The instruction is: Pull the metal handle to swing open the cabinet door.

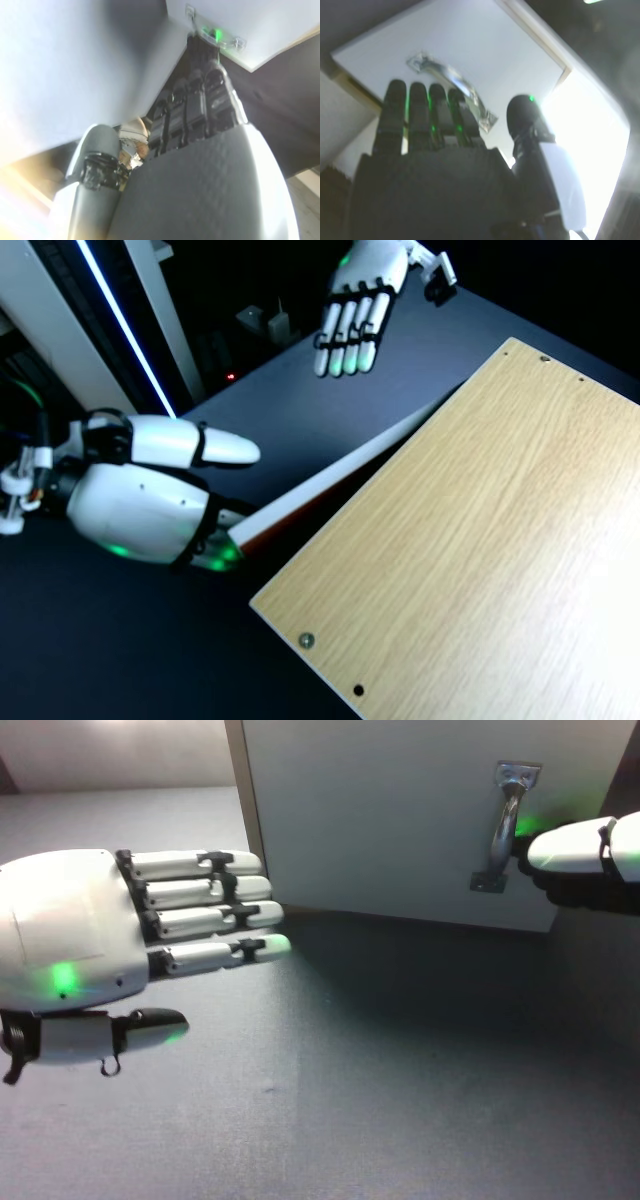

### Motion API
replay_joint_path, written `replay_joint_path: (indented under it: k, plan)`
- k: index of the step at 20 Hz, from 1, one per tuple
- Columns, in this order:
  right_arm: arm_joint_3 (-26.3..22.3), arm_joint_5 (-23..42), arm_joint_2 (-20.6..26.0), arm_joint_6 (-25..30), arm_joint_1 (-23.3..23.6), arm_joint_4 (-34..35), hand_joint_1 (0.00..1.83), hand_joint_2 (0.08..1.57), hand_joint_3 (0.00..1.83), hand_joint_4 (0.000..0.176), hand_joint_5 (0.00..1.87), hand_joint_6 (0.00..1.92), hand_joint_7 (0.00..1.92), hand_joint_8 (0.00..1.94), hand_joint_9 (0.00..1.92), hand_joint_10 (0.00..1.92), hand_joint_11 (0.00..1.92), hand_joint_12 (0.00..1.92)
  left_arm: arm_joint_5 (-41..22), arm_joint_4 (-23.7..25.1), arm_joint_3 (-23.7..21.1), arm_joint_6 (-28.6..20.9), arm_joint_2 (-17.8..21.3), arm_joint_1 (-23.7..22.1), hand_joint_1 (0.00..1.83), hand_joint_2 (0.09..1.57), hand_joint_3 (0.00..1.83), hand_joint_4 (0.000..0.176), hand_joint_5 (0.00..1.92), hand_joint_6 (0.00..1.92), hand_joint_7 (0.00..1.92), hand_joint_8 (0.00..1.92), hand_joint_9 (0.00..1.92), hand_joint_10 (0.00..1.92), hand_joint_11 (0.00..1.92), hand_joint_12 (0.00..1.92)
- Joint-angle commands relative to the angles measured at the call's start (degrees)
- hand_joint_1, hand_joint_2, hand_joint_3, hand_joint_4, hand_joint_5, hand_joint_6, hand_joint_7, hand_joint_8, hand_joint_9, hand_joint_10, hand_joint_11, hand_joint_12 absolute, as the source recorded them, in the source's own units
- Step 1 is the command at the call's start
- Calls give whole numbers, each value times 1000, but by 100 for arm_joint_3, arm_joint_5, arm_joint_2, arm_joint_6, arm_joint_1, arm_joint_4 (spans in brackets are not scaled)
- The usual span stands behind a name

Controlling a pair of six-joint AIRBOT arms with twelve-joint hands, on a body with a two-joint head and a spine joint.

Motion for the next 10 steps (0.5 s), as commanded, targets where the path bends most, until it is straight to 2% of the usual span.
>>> replay_joint_path:
  k: [1,4,10]
  plan:
    - [-46,608,69,62,26,37,0,1570,102,0,32,9,21,7,8,3,21,11,-497,-306,40,7,-18,-18,0,1571,108,0,59,1,59,2,37,3,0,136]
    - [-176,613,179,62,-30,-6,0,1570,107,0,47,13,32,9,16,5,25,14,-494,-419,215,7,-72,8,0,1571,109,0,63,1,67,2,44,2,0,160]
    - [-423,619,398,62,-127,-146,0,1559,106,0,59,11,48,9,34,10,42,26,-509,-465,260,6,-48,36,0,1562,101,0,72,4,70,2,48,3,0,168]
